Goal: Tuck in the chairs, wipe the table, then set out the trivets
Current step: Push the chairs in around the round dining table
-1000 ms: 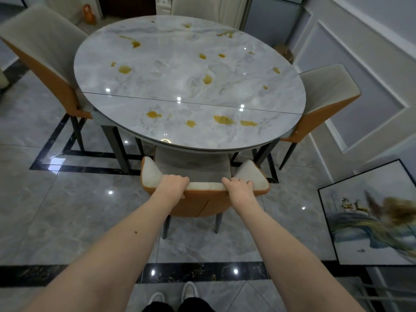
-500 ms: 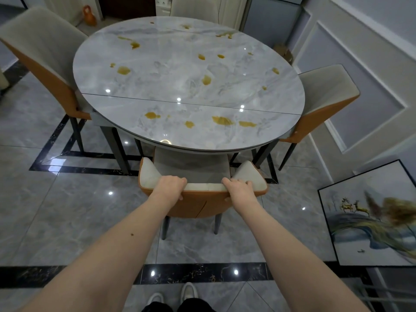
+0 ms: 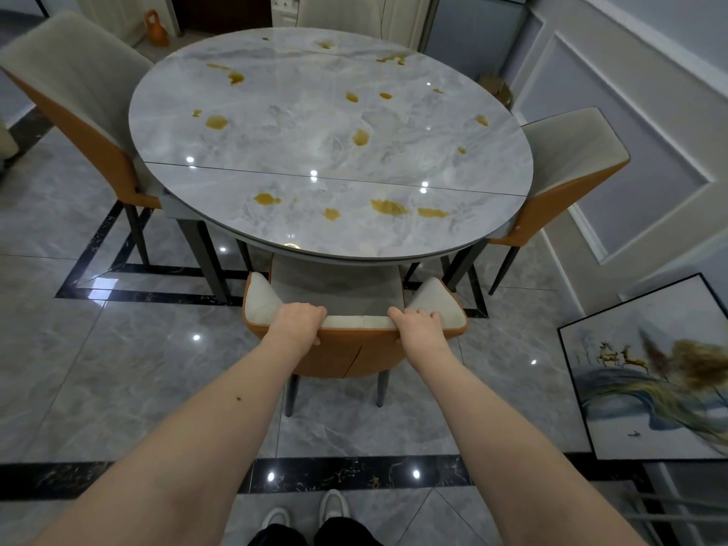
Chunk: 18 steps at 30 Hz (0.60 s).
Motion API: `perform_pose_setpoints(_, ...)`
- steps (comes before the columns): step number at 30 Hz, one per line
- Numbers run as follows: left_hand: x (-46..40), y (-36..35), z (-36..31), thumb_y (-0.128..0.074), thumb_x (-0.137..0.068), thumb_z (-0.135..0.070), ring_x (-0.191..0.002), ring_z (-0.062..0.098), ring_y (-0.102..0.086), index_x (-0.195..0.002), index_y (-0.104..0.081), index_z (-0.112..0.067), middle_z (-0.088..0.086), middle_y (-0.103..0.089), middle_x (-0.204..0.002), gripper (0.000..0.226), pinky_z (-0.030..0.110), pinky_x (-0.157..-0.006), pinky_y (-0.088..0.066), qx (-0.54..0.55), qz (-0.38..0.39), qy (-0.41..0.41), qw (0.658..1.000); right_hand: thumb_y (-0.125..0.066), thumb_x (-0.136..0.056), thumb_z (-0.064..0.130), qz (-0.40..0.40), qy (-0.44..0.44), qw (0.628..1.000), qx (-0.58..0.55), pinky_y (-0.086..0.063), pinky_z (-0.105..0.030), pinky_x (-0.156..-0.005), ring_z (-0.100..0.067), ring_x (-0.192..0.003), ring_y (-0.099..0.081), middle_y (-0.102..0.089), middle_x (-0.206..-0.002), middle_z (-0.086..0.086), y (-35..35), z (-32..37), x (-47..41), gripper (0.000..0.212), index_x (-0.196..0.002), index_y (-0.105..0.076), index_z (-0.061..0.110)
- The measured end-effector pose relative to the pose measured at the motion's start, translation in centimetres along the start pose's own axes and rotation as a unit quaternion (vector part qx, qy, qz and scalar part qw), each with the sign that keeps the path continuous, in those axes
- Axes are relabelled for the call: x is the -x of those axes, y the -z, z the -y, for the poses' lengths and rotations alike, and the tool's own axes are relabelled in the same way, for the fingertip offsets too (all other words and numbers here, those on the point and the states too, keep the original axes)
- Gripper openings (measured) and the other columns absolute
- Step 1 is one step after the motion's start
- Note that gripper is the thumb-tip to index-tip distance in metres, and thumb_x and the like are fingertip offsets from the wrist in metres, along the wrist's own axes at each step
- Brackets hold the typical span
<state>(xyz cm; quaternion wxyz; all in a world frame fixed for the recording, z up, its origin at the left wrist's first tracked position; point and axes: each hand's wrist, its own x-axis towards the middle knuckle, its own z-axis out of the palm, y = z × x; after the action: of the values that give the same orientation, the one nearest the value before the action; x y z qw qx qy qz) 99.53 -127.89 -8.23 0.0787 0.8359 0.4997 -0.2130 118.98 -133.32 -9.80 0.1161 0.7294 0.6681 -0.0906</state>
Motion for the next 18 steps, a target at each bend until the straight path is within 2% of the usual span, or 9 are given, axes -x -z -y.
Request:
perform_pose_setpoints(9, -0.11, -0.09, 0.02, -0.058, -0.091, -0.027, -0.108, 0.026, -0.058, -0.119, -0.048, -0.013, 0.009, -0.062, -0.114, 0.033, 0.035, -0.083, -0.045, 0.005, -0.008, 0.0, 1.0, -0.058, -0.086, 0.006, 0.009, -0.015, 1.0, 0.001, -0.033, -0.045, -0.093, -0.031, -0.109, -0.048, -0.056, -0.112, -0.007, 0.01, 0.32, -0.1, 0.041, -0.118, -0.04, 0.023)
perform_pose_setpoints(18, 0.04, -0.28, 0.11, -0.057, -0.091, -0.027, -0.106, 0.026, -0.059, -0.117, -0.047, -0.013, 0.008, -0.063, -0.113, 0.031, 0.033, -0.079, -0.042, 0.0, -0.021, -0.006, 1.0, -0.056, -0.086, 0.004, 0.011, -0.018, 1.0, -0.001, -0.032, -0.045, -0.093, -0.031, -0.108, -0.047, -0.055, -0.111, -0.007, 0.12, 0.32, -0.08, 0.039, -0.118, -0.04, 0.022)
